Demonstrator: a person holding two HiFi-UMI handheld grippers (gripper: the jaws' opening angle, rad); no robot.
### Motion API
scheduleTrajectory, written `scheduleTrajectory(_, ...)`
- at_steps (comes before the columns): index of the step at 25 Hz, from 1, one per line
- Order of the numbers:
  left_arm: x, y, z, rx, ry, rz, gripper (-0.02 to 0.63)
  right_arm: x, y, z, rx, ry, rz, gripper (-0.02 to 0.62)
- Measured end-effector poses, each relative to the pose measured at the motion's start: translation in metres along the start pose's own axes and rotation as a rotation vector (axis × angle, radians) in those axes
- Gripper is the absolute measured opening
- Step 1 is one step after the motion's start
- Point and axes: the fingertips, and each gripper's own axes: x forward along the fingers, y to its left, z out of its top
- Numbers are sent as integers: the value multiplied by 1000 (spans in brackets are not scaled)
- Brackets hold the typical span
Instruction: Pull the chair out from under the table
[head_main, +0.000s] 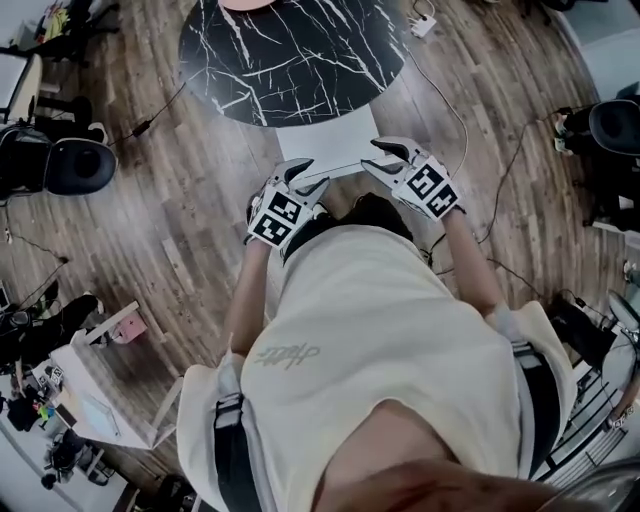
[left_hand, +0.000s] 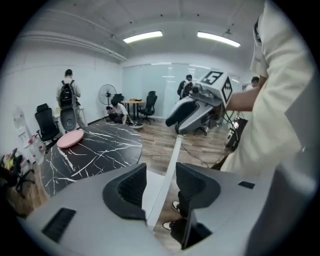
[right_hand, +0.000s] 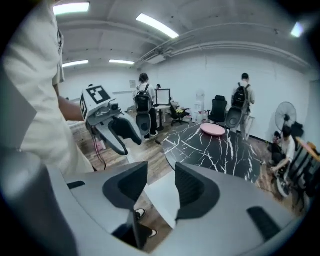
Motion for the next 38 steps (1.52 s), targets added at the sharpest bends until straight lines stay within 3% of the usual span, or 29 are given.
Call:
scheduleTrajectory(3, 14, -12, -12, 90, 92, -71, 199, 17, 13, -11, -126, 113, 60, 179)
scheduleTrajectory(10, 57, -37, -34, 94, 280, -185, 199, 46, 48, -60, -406, 386, 254, 189)
scheduleTrajectory(15, 83, -49, -52, 167, 423, -254, 198, 65, 45, -85, -588, 519, 277, 190)
scheduleTrajectory(19, 90, -42, -53, 251, 484, -229, 124, 77, 44, -97, -620, 557, 300, 189)
scheduleTrajectory(24, 90, -34, -49, 250, 480, -186, 126, 79, 50, -107, -626, 563, 324, 189)
scheduleTrajectory(31, 113, -30, -99, 297, 598, -222, 127, 93, 54, -112, -620, 583, 346, 181)
scheduleTrajectory(38, 123, -25, -112, 346, 650, -224, 115, 110, 46, -121, -631, 590, 308, 90)
